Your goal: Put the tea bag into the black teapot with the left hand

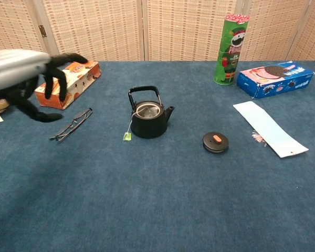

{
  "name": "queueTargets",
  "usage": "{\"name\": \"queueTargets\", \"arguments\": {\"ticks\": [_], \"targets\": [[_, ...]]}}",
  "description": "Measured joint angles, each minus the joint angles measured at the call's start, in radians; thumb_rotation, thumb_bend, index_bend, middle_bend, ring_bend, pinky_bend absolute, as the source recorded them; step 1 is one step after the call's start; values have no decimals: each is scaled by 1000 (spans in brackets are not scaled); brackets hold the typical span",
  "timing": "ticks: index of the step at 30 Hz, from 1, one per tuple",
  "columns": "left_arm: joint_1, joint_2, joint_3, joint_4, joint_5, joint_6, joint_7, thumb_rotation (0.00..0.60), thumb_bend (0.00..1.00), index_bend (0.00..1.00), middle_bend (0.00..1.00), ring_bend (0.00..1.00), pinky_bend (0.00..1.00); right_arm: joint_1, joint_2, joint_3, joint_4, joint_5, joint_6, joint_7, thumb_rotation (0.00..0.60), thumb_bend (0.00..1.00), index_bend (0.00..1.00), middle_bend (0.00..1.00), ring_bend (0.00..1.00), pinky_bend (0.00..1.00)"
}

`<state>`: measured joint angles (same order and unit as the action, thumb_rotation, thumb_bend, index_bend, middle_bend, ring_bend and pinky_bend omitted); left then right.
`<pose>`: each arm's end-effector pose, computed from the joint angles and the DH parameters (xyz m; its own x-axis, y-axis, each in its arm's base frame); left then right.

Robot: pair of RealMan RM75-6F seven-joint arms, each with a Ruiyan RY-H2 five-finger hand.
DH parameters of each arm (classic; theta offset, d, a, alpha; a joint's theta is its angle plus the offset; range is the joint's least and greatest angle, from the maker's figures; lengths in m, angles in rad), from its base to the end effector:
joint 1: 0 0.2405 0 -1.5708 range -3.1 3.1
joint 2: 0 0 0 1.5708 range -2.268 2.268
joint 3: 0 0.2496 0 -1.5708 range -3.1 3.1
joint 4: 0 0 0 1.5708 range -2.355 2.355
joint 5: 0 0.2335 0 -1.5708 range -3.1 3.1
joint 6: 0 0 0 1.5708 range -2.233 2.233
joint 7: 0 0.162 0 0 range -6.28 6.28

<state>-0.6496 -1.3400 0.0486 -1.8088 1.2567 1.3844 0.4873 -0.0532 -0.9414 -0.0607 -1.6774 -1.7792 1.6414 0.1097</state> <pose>-0.1488 0.2866 0.0269 0.5155 0.0424 0.8558 0.7995 -0.3832 -0.4626 -0.2964 -0.1291 0.1709 0.3890 -0.0339 0.9206 -0.9125 -0.1517 0.3800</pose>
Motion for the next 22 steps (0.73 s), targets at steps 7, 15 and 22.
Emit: {"name": "queueTargets", "arguments": {"ticks": [7, 15, 22], "targets": [[328, 38, 145, 82, 207, 360, -58, 600, 286, 50, 142, 103, 266, 36, -6, 0, -30, 38, -104, -57, 490, 207, 0, 0, 0, 0], [526, 40, 221, 293, 269, 415, -245, 600, 269, 4, 88, 63, 250, 55, -35, 2, -74, 73, -159, -180, 489, 206, 0, 0, 0, 0], [557, 50, 187, 303, 315, 387, -257, 600, 268, 5, 88, 67, 250, 49, -52, -15, -83, 51, -152, -222, 490, 205, 0, 0, 0, 0]]}}
